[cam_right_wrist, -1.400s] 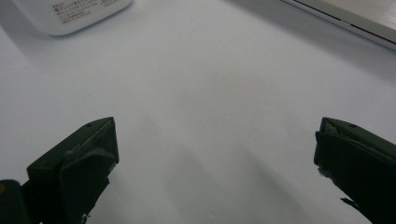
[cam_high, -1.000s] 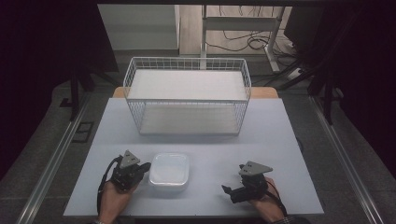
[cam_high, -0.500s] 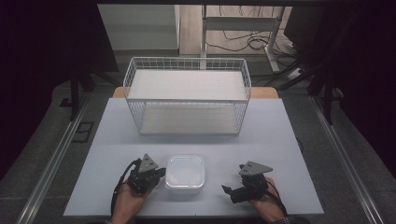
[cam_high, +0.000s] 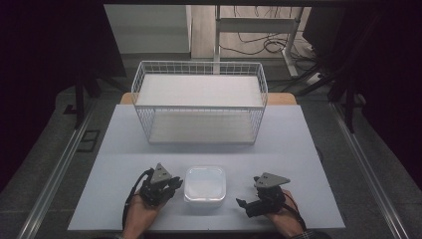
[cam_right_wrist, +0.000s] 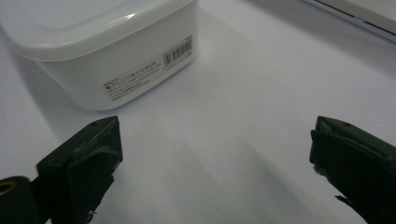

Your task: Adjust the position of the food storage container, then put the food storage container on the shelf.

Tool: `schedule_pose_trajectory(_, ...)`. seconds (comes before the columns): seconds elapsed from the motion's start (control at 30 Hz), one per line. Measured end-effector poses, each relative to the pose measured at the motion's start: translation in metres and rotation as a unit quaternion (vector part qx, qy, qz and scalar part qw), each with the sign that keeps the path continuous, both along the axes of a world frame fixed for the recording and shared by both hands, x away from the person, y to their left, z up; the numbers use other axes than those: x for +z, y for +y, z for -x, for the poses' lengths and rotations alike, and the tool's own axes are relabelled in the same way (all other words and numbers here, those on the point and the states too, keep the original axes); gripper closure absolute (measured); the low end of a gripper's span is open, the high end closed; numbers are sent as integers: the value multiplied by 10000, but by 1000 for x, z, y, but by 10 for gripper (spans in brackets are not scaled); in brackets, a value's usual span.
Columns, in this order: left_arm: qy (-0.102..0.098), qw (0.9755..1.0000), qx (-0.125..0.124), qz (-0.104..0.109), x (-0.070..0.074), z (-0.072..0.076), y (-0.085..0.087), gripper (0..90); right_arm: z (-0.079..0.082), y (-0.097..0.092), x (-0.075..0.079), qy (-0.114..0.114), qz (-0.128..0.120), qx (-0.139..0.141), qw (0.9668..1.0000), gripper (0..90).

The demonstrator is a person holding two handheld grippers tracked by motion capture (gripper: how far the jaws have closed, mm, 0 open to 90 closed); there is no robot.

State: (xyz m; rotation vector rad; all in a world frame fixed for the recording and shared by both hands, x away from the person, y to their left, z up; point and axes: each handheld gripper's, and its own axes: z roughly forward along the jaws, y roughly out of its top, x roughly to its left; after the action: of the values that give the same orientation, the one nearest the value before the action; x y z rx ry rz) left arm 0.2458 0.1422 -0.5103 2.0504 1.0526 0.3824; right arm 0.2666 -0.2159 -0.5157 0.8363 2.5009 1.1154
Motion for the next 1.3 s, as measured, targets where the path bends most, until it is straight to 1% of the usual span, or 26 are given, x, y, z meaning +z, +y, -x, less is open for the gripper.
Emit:
schedule_pose_trajectory(0.07, -28, 9999, 28, 97, -1, 1, 6, 687, 0, 1, -1, 23, 18, 83, 10000, 42)
schedule_pose_trajectory(0.1, -62, 9999, 25, 115, -1, 2, 8, 637, 1, 2, -1, 14, 30, 94, 9999, 42)
schedule_pose_trajectory(0.17, -101, 9999, 23, 113, -2, 3, 10, 524, 1, 2, -1, -7, 27, 105, 9999, 42)
schedule_pose_trajectory(0.2, -157, 9998, 26, 105, -2, 4, 12, 447, 1, 1, 0, -18, 0, 100, 9999, 41)
schedule_pose_trajectory(0.23, -170, 9997, 61, 134, -4, 4, 15, 388, 1, 1, 0, -17, -8, 96, 10000, 41)
schedule_pose_trajectory(0.27, -170, 9997, 61, 134, -4, 4, 15, 332, 1, 1, 0, -17, -8, 96, 10000, 41)
schedule_pose_trajectory(0.3, -115, 9997, 105, 178, -6, 2, 19, 283, 0, 0, 0, -5, -41, 71, 10000, 41)
schedule_pose_trajectory(0.37, -106, 9996, 106, 244, -7, 2, 23, 204, 0, 0, 0, 5, -79, 55, 10000, 40)
schedule_pose_trajectory(0.4, -106, 9996, 106, 244, -7, 2, 23, 159, 0, 0, 0, 5, -79, 55, 10000, 40)
schedule_pose_trajectory(0.43, -121, 9996, 128, 229, -8, 2, 24, 159, 0, 0, 1, -2, -97, 54, 9999, 40)
schedule_pose_trajectory(0.47, -186, 9996, 153, 178, -8, 3, 26, 99, 0, 0, 1, -17, -115, 60, 9999, 40)
schedule_pose_trajectory(0.53, -206, 9994, 166, 202, -9, 4, 27, 83, 0, 0, 1, -24, -127, 53, 9999, 40)
schedule_pose_trajectory(0.57, -214, 9994, 168, 216, -9, 4, 27, 69, 0, 0, 1, -24, -181, 37, 9998, 39)
schedule_pose_trajectory(0.63, -242, 9993, 132, 242, -10, 4, 28, 57, 0, 0, 1, -25, -208, 19, 9998, 36)
schedule_pose_trajectory(0.67, -298, 9991, 54, 299, -9, 4, 30, 57, 0, 0, 3, -45, -273, -32, 9996, 32)
schedule_pose_trajectory(0.7, -298, 9991, 54, 299, -9, 4, 30, 57, 0, 0, 3, -45, -273, -32, 9996, 32)
schedule_pose_trajectory(0.8, -462, 9982, -36, 372, -8, 5, 31, 47, 0, 0, 6, -48, -433, -69, 9990, 33)
schedule_pose_trajectory(0.83, -462, 9982, -36, 372, -8, 5, 31, 46, 0, 0, 6, -48, -433, -69, 9990, 33)
schedule_pose_trajectory(0.93, -385, 9979, -36, 519, -5, 4, 33, 50, 0, 5, 8, 106, -457, 17, 9989, 39)
schedule_pose_trajectory(1.03, -287, 9971, -78, 693, -1, 4, 32, 55, 1, 12, 12, 180, -477, 108, 9986, 39)
schedule_pose_trajectory(1.07, -287, 9971, -78, 693, -1, 4, 32, 57, 1, 12, 12, 180, -477, 108, 9986, 39)
schedule_pose_trajectory(1.1, -232, 9967, -140, 771, 1, 4, 31, 59, 1, 16, 15, 244, -513, 149, 9983, 36)
schedule_pose_trajectory(1.17, -203, 9965, -170, 793, 2, 3, 30, 61, 0, 18, 17, 267, -537, 165, 9981, 28)
schedule_pose_trajectory(1.23, -155, 9960, -270, 833, 4, 2, 27, 60, -1, 23, 21, 331, -590, 191, 9975, 22)
schedule_pose_trajectory(1.3, -158, 9959, -296, 842, 5, 2, 26, 59, -2, 24, 22, 308, -592, 193, 9976, 21)
